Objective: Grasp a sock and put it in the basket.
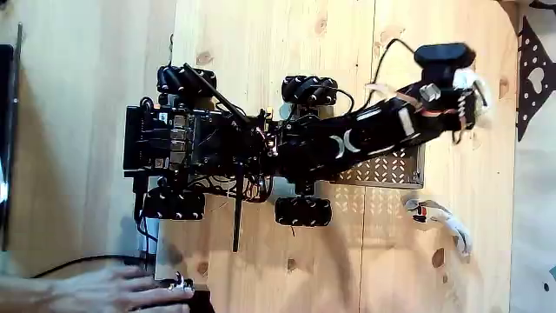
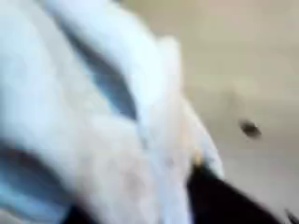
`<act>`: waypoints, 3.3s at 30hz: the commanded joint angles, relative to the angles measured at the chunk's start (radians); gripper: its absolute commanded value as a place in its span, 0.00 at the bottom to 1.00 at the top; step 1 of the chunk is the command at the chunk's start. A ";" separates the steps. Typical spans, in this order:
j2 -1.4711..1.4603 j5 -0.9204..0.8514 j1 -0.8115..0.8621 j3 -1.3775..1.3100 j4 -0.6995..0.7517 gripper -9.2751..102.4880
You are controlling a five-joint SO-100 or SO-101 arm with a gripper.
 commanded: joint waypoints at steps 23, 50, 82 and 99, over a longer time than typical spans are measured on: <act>-0.546 -0.034 0.229 0.014 0.206 0.08; -0.268 -0.232 0.325 0.540 0.011 0.08; 0.101 -0.400 0.433 0.913 -0.095 0.28; 0.138 -0.449 0.367 0.893 -0.057 0.08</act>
